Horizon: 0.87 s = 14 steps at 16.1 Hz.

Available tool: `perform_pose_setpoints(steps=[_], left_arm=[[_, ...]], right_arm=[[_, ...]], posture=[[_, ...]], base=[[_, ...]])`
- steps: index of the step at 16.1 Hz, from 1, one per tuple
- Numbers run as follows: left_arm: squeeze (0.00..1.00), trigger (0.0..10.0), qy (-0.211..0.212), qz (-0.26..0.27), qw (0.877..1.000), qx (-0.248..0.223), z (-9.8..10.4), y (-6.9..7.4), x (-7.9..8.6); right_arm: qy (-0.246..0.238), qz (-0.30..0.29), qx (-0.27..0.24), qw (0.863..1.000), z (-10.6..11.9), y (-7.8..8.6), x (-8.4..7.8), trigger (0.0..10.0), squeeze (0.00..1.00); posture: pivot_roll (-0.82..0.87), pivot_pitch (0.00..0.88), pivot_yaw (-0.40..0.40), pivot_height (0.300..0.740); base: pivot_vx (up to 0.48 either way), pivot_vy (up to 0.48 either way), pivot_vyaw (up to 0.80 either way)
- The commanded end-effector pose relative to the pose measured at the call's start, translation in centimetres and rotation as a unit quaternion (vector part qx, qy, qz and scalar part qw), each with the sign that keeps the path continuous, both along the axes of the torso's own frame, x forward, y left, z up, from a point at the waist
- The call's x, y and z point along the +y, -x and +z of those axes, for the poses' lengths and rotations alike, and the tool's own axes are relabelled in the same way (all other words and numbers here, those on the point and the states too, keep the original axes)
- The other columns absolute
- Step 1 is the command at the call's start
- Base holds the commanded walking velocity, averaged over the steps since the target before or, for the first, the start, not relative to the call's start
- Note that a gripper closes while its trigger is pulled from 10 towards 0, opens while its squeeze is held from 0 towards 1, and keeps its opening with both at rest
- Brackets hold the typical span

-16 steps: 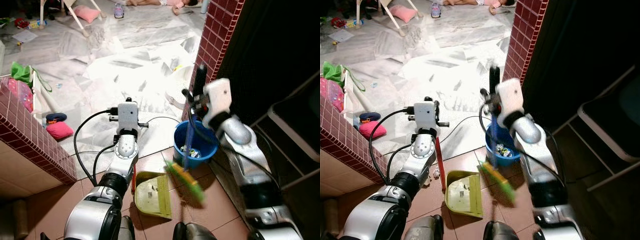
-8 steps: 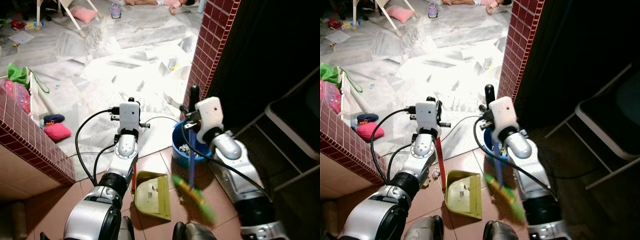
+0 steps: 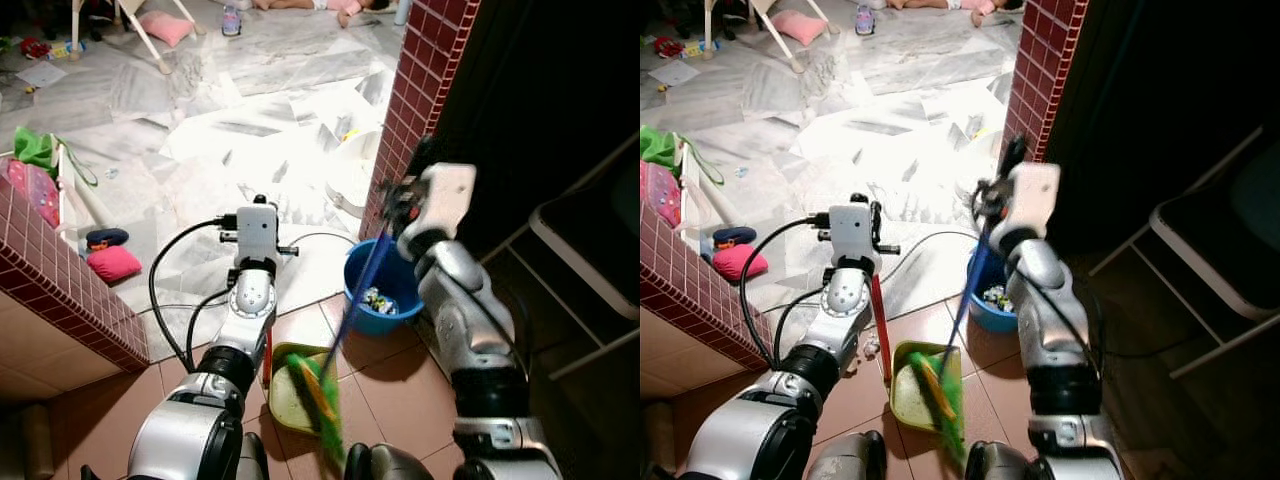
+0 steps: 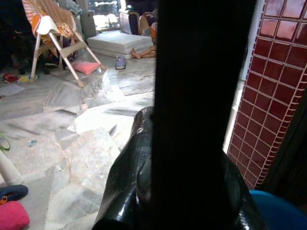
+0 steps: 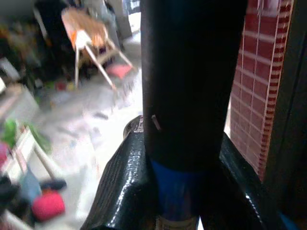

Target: Sweep floor

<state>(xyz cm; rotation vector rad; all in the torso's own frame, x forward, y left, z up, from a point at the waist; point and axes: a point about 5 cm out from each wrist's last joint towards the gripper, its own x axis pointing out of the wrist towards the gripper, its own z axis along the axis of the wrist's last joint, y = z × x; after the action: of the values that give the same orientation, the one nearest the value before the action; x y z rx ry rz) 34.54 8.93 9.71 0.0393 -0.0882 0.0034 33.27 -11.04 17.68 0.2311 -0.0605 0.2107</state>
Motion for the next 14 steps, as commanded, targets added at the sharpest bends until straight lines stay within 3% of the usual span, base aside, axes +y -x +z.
perform_pose_setpoints(steps=[1, 4, 6, 8, 10, 12, 14], left_arm=[[0.0, 10.0, 0.006, 0.008, 1.0, 0.007, 0.1, -0.3, 0.1], [0.0, 10.0, 0.017, 0.023, 1.0, 0.008, 0.5, -0.7, 1.0], [0.0, 10.0, 0.017, 0.031, 0.999, 0.008, 0.6, -0.9, 1.8], [0.0, 10.0, 0.017, 0.037, 0.999, 0.007, 0.7, -1.0, 2.4], [0.0, 10.0, 0.003, 0.04, 0.999, -0.005, 0.9, -1.0, 2.9], [0.0, 10.0, 0.001, 0.046, 0.999, -0.016, 0.9, -0.8, 4.2], [0.0, 10.0, 0.012, 0.046, 0.999, -0.016, 0.9, -0.8, 4.8]], right_arm=[[-0.04, 0.015, -0.049, 0.998, 2.2, 0.0, 0.5, 10.0, 0.0], [-0.009, 0.028, -0.088, 0.996, 3.6, -0.3, 0.0, 10.0, 0.0], [0.066, 0.025, -0.132, 0.989, 4.6, -0.6, -1.0, 10.0, 0.0], [0.11, 0.012, -0.143, 0.983, 4.4, -0.8, -2.1, 10.0, 0.0], [0.135, 0.004, -0.128, 0.982, 2.4, -0.6, -3.0, 10.0, 0.0], [0.149, 0.006, -0.085, 0.985, -1.3, 0.2, -3.1, 10.0, 0.0], [0.15, 0.008, -0.075, 0.986, -2.3, 0.4, -2.9, 10.0, 0.0]], posture=[[-0.11, 0.105, -0.011, 0.74], [-0.11, 0.101, -0.011, 0.74], [-0.11, 0.098, -0.009, 0.74], [-0.1, 0.09, -0.008, 0.74], [-0.1, 0.083, -0.008, 0.74], [-0.08, 0.072, -0.007, 0.74], [-0.08, 0.069, -0.008, 0.74]], base=[[0.0, 0.0, 0.0], [0.0, 0.0, 0.0], [0.0, 0.0, 0.0], [0.0, 0.0, 0.0], [0.0, 0.0, 0.0], [0.0, 0.0, 0.0], [0.0, 0.0, 0.0]])
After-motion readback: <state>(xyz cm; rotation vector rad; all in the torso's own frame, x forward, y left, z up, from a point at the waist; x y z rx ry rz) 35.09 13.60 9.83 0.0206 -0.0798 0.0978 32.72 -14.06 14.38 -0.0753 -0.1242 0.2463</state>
